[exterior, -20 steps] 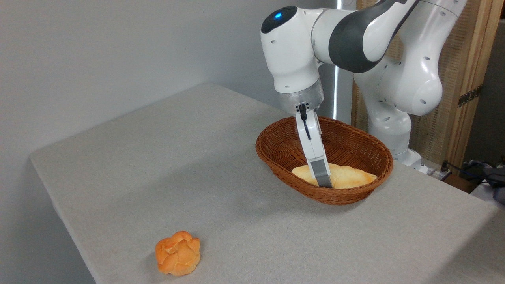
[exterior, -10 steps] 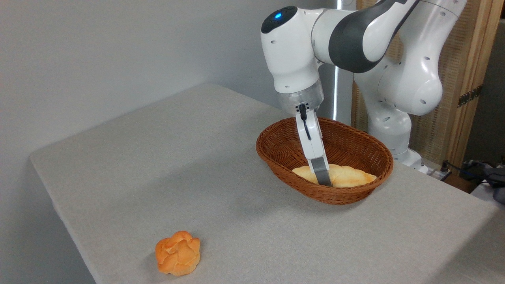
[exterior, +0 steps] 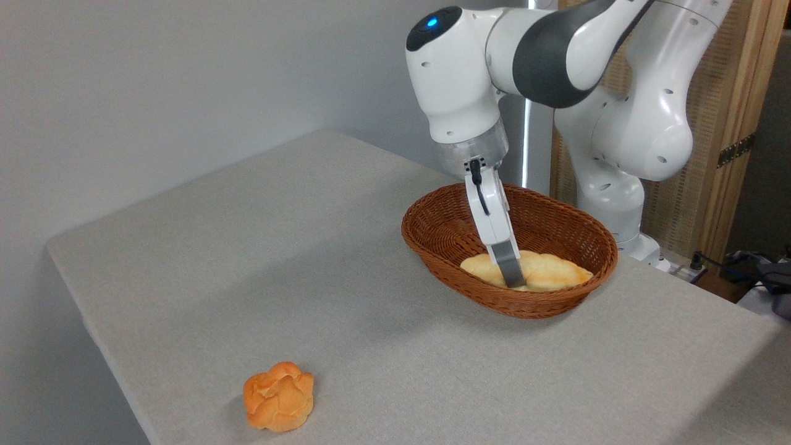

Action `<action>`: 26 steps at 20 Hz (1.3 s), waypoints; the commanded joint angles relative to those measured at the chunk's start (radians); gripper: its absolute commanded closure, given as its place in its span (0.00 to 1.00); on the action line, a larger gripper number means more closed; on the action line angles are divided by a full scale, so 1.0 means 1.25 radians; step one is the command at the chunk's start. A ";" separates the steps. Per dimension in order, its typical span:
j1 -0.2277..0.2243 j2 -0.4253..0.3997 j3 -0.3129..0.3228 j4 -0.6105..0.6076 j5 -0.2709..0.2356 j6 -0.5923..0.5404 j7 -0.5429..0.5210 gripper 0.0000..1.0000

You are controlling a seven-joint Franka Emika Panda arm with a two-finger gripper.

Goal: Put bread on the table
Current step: 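Lift the bread roll out of the basket and carry it over the table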

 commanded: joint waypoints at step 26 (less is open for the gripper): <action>-0.225 0.313 0.189 0.546 -0.520 0.068 -0.519 0.00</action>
